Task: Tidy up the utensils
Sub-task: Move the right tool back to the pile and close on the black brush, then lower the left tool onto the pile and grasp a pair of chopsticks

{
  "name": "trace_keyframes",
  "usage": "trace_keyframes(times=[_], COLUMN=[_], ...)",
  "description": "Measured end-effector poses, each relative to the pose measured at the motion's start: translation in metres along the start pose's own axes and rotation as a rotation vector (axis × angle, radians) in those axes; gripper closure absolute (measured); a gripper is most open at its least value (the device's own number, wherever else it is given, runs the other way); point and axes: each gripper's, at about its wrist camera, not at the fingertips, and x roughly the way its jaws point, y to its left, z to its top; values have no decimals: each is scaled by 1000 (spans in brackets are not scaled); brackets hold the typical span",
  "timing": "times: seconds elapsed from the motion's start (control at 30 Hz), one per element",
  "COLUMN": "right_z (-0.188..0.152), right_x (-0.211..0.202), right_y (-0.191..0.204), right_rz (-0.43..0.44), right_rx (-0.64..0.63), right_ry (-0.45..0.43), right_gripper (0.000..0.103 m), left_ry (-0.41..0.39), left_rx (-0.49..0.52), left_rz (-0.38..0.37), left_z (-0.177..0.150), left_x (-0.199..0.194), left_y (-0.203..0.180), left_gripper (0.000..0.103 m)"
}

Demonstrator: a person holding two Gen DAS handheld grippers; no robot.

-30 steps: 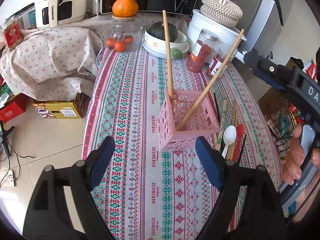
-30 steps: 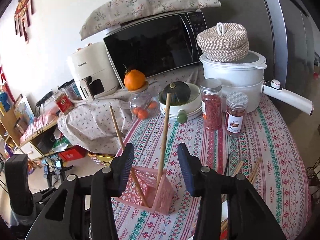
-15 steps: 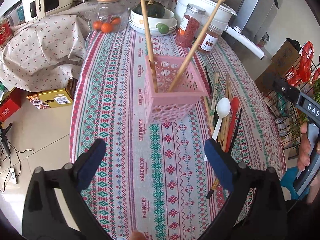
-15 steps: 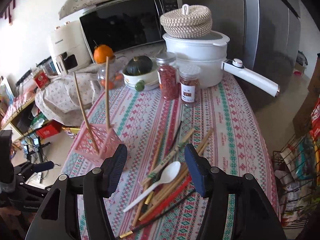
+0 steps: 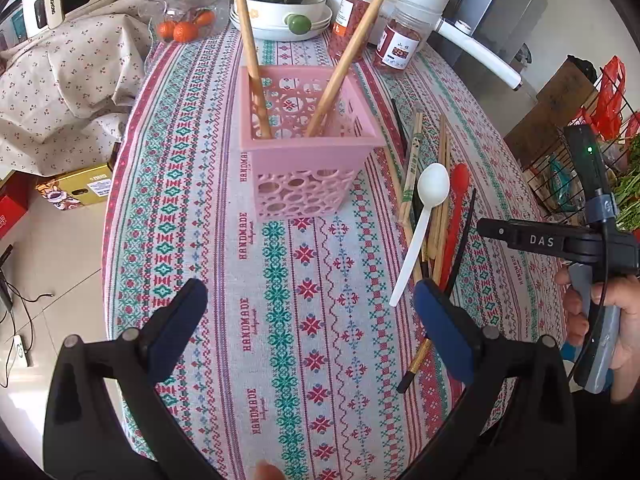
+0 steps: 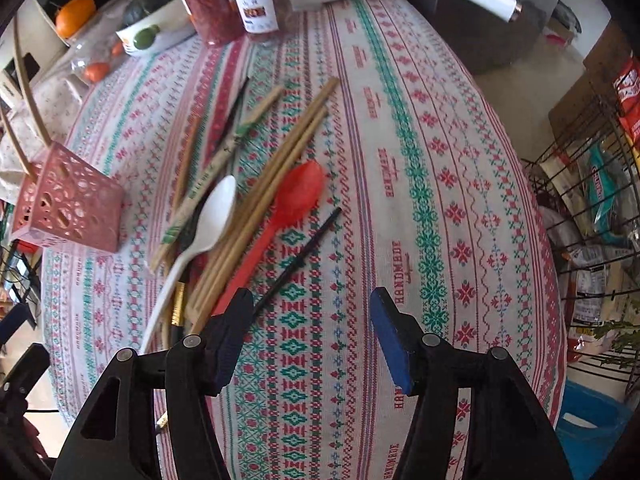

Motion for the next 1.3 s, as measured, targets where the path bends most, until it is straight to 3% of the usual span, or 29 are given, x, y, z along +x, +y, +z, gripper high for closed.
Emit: trace_keyframes(times=[0.2, 0.43, 0.53, 0.67, 0.77, 0.97, 1.23, 1.3], right_z=[4, 0, -7, -12, -11, -9, 0, -4], right_x=[21, 26, 23, 18, 18, 13, -11, -21], right_y=[-5, 21, 35, 36, 23, -24, -77, -76], right_rz=[13, -85, -91, -78, -28, 7, 56, 76], right_rx=[65, 79, 78, 48, 47, 85, 116, 125], right_ry=[40, 15, -5, -6, 14, 11, -54, -63], right_gripper=[40, 41, 55, 83, 91, 98, 98, 98], left_ry=[-7, -26, -34, -47, -45, -26, 11, 2], left_rx=[22, 57, 79, 126, 166, 268, 329, 327], left_rz=[10, 23, 25, 22, 19, 53, 59, 69], left_z=[-1, -3, -4, -8, -10, -11, 4, 13], left_x=[3, 2, 1, 0, -1, 0, 7, 11], left_y=[-3, -6, -8, -18, -28, -54, -97, -109], left_gripper=[0, 0, 0, 0, 0, 0, 0, 7])
